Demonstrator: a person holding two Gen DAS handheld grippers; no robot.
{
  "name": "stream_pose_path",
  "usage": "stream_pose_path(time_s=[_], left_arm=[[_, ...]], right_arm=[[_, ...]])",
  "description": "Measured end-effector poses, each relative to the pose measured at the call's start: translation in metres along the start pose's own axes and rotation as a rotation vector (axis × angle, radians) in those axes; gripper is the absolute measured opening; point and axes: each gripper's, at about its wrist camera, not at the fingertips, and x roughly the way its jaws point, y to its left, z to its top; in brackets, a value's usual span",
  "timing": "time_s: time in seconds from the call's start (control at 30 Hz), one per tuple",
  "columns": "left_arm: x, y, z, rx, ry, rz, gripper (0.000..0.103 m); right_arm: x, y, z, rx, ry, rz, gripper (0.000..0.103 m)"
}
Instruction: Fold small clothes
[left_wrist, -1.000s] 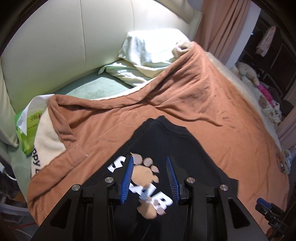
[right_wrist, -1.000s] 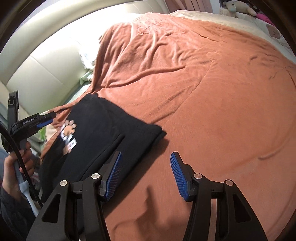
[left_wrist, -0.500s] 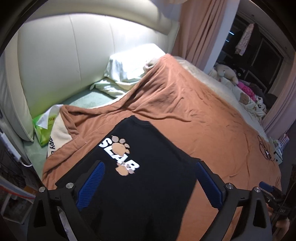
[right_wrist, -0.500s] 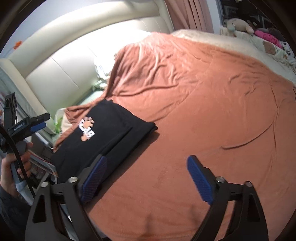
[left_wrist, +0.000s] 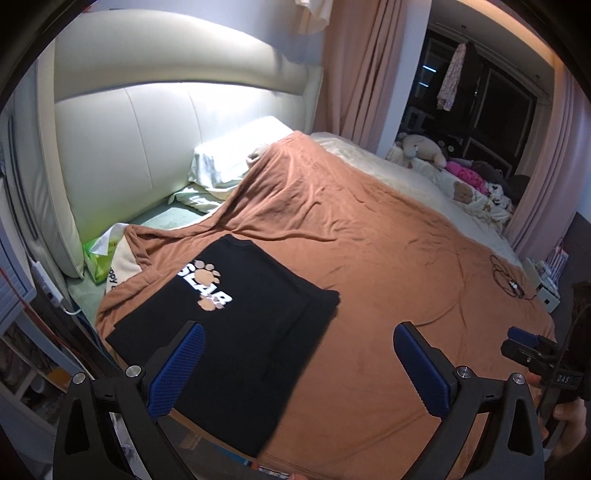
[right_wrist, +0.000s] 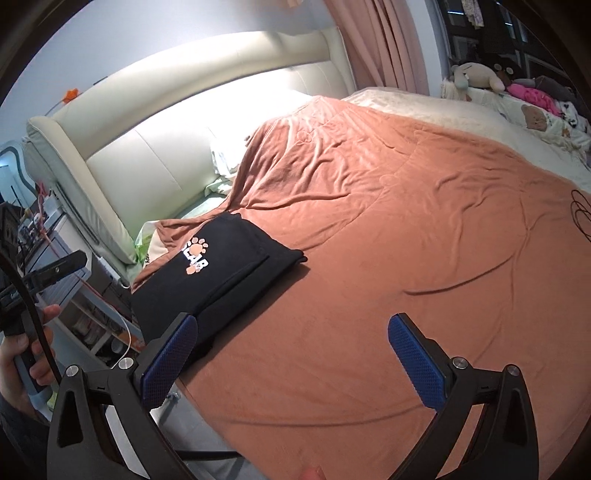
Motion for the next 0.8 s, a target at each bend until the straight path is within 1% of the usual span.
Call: stream_pose_path(time_s=[0.1,0.17,0.27,0.37,0.43,0.6,0.7,0.8], left_arm=[[-0.016,-0.021,-0.014,0.015,-0.009,-0.030,0.102],[-0.026,-0.035,-0.022,0.032,-0.021,-0.034,0.102],[-0.041,-0.053,-0.032,0.046,-0.036,-0.061,0.102],[-0.058,-0.074,-0.043,0.075,-0.061,-0.061,0.102],[-0.066,-0.085,-0.051,0.097,-0.065,-0.061,0.102],[-0.086,-0.112,-0.075,0.137,-0.083,-0.097,0.102],[-0.099,-0.128,-0.092,0.169,-0.105,-0.102,0.102],[-0.110,-0.137,-0.109,0.174,-0.119,-0.099,0.102]], right_arm=[[-0.022,-0.007,-0.008,-0.002,-0.010,-0.010,0.103],[-0.040,-0.011,-0.014,-0.008,-0.025,-0.018,0.103],[-0.068,-0.013,-0.028,-0.028,-0.053,-0.035,0.103],[-0.092,-0.013,-0.042,-0.031,-0.081,-0.045,0.103],[-0.113,-0.016,-0.054,-0.026,-0.105,-0.056,0.103],[-0.153,-0.020,-0.086,-0.018,-0.143,-0.076,0.103],[-0.179,-0.022,-0.109,-0.017,-0.163,-0.085,0.103],[-0.198,-0.022,-0.127,-0.026,-0.176,-0.107,0.103]])
